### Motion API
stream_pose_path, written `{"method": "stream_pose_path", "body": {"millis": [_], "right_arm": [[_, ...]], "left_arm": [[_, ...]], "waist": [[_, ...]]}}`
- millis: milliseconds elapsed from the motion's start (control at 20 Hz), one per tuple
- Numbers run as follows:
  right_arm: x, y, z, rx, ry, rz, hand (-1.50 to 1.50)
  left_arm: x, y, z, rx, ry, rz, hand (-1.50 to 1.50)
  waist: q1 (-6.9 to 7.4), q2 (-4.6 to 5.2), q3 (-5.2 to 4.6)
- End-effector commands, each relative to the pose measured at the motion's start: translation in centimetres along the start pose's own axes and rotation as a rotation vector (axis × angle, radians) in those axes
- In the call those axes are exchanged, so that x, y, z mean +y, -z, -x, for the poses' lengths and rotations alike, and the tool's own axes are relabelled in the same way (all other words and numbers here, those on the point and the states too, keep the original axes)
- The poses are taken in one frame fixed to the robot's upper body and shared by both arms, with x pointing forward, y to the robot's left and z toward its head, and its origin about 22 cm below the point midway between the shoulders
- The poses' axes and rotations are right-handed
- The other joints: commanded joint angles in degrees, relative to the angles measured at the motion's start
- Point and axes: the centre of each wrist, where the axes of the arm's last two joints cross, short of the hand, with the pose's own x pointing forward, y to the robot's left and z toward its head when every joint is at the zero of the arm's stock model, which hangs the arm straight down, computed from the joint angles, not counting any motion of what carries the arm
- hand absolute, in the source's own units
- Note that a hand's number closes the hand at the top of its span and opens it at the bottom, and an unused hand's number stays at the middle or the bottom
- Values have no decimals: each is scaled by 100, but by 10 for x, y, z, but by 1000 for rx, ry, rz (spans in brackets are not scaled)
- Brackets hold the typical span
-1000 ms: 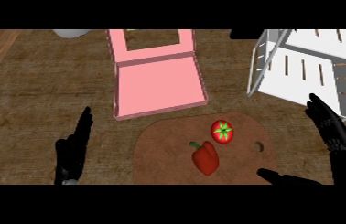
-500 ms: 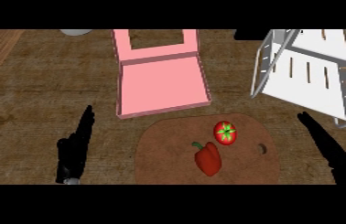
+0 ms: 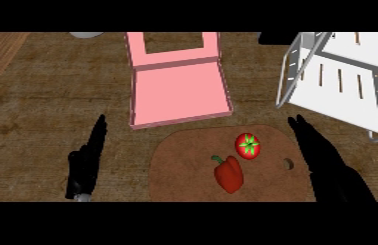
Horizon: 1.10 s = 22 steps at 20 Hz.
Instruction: Pick the bell pepper from the cutting board and place it in the tiered basket
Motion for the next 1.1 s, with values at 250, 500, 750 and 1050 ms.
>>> {"method": "stream_pose_path", "body": {"millis": [250, 500, 750, 1050], "right_arm": [[53, 12, -25, 210, -252, -37, -150], [57, 14, -50, 227, -232, -86, -150], [73, 11, -67, 219, -220, -108, -150], [104, 27, -62, 299, -335, -205, -150]], "left_arm": [[6, 1, 3, 40, -19, -5, 0], [3, -10, 12, 74, -12, -13, 0], [2, 1, 2, 56, -7, -15, 0], [3, -7, 8, 42, -16, -15, 0]], "waist": [[-20, 29, -11], [-5, 27, -5], [-71, 22, 1], [-57, 30, -4]]}}
